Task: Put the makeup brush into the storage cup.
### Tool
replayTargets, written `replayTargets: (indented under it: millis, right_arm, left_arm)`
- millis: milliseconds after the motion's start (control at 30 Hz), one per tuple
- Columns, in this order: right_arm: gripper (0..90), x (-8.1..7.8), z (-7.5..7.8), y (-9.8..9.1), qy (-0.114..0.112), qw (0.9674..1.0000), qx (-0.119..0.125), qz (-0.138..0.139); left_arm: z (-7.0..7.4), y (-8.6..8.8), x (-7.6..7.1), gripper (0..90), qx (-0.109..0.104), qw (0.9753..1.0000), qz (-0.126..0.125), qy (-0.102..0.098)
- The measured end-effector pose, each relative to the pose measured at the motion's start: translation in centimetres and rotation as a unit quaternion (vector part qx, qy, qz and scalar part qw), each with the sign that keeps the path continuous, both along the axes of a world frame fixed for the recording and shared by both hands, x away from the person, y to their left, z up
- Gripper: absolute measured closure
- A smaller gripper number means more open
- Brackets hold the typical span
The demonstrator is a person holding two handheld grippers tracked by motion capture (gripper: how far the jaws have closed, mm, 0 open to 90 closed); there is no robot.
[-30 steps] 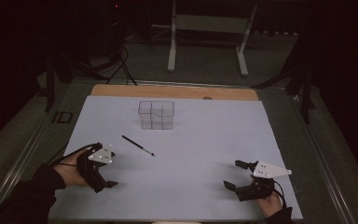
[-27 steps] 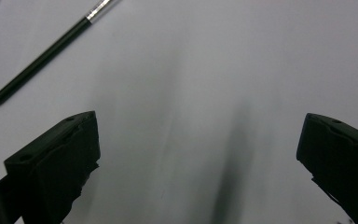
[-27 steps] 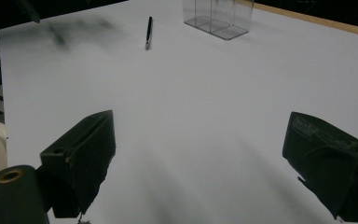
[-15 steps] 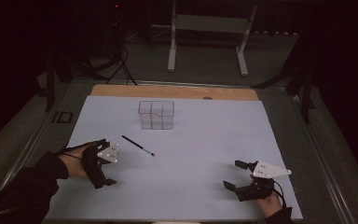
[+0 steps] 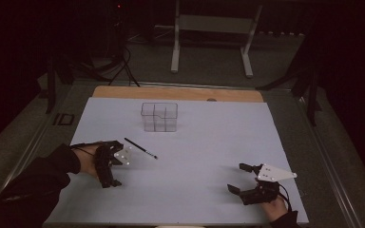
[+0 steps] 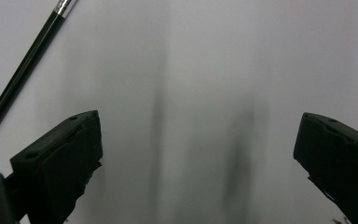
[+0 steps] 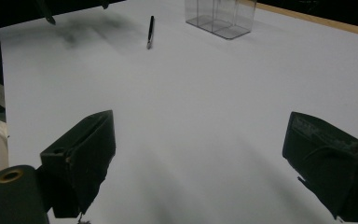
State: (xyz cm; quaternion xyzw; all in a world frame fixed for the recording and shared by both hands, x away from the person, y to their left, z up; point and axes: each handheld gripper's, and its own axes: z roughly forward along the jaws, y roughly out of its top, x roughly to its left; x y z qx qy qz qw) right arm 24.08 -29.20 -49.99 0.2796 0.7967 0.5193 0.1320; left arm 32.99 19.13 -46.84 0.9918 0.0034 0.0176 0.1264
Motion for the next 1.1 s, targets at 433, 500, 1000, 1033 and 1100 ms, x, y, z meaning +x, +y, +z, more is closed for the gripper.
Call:
replayTargets:
  millis: [433,500,1000,1033,1100]
  right_arm:
    - [9.5,0.0,0.0,0.1,-0.001,1.0000,-0.002,0.002]
    - [9.6,0.0,-0.1,0.1,-0.001,1.0000,-0.001,0.002]
    - [9.6,0.0,0.0,0.0,0.002,1.0000,0.006,0.006]
    - [9.6,0.0,0.0,0.0,0.003,0.9999,0.008,0.008]
    - [9.6,0.0,0.0,-0.1,0.005,0.9999,0.013,0.008]
  left_arm:
    - [0.3,-1.3,1.6,8.3,0.013,0.9982,-0.057,-0.011]
    - [0.3,-1.3,1.8,11.8,0.017,0.9981,-0.059,-0.010]
    - [0.6,-3.2,4.2,24.4,0.018,0.9921,-0.116,-0.042]
    - [0.6,-3.3,4.4,26.3,0.016,0.9912,-0.122,-0.049]
    - [0.8,-3.4,4.9,29.9,0.013,0.9910,-0.123,-0.050]
